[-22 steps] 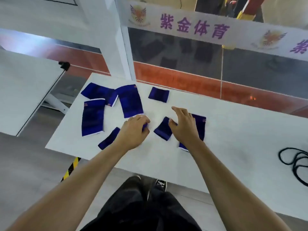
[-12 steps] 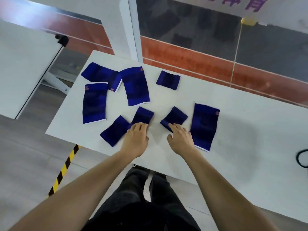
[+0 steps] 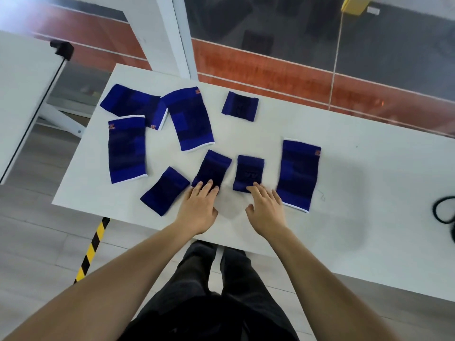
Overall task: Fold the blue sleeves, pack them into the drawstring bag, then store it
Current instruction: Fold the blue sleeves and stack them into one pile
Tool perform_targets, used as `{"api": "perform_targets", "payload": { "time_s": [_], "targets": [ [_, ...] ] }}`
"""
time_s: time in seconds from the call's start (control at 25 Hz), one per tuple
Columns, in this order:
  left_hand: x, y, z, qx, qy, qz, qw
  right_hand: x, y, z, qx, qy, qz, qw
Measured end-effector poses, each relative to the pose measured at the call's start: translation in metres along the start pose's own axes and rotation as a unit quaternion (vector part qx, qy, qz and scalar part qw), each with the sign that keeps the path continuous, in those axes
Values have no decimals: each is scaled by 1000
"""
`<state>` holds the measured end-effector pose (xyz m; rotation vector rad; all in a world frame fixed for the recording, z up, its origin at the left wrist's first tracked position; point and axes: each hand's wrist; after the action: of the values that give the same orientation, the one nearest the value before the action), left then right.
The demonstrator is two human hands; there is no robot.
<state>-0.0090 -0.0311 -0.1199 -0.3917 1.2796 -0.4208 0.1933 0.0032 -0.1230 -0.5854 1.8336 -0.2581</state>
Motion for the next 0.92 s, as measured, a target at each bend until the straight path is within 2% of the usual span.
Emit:
{"api": "perform_targets", "payload": {
  "time_s": [0.24, 0.36, 0.44, 0.52, 0.64, 0.8, 0.92],
  "targets": [
    [2, 9, -2, 0, 10, -3, 1000, 4, -6, 2, 8, 3, 17, 1000],
    [5, 6, 0, -1, 4, 54, 999, 5, -7, 3, 8, 6, 22, 1000],
    [1, 11, -1, -25, -44, 89, 995, 6, -7, 4, 6, 2, 27, 1000],
    [-5, 23, -3, -36, -70, 81, 994, 7, -6, 5, 2, -6, 29, 1000],
    [-8, 34, -3, -15, -11, 47, 999, 5, -3, 6, 5, -6, 25, 1000],
    [-4, 33, -6, -25, 39, 22, 999, 3, 3, 4, 11, -2, 28, 1000],
    [0, 23, -8, -28, 13, 45, 999, 3, 5, 4, 15, -2, 27, 1000]
  ]
}}
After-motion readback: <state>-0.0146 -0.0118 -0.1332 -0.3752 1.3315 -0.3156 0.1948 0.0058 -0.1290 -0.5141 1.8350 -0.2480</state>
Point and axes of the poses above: each hand's wrist, its own y-axis towards the middle knuckle, its own x-axis out of the palm, z = x × y, and after that the axes turned 1 degree about -y, right-handed
